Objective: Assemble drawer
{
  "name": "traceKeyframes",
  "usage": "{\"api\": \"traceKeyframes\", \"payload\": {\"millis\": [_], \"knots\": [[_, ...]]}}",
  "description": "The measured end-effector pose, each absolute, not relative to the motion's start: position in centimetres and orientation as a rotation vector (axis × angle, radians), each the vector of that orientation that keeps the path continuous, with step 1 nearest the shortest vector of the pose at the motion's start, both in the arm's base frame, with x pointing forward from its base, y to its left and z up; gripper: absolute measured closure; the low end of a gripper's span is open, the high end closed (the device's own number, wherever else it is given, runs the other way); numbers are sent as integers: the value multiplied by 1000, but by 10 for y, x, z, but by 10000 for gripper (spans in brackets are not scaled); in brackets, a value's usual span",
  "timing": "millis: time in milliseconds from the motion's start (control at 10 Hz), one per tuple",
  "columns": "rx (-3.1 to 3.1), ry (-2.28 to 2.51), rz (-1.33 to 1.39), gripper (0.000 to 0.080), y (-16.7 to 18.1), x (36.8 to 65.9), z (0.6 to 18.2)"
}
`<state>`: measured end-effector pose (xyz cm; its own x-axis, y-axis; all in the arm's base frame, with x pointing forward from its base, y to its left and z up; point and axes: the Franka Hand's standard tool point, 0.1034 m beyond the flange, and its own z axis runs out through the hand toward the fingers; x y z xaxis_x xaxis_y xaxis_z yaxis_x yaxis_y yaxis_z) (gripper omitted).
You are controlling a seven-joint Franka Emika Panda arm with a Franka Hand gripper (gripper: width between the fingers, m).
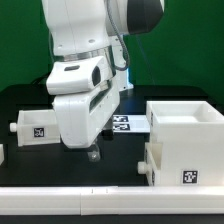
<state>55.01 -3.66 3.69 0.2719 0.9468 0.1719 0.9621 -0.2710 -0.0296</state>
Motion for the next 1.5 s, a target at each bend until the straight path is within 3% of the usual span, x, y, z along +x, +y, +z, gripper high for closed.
{"api": "traceKeyframes", "payload": {"millis": [400, 1000, 1200, 1500], "knots": [[-2256, -2069, -162, 150, -80, 501, 69], [-2249, -2088, -142, 150, -86, 496, 71], [-2232, -2119, -70, 150, -114, 459, 91], [-2290, -2037, -76, 150, -122, 441, 90]]}}
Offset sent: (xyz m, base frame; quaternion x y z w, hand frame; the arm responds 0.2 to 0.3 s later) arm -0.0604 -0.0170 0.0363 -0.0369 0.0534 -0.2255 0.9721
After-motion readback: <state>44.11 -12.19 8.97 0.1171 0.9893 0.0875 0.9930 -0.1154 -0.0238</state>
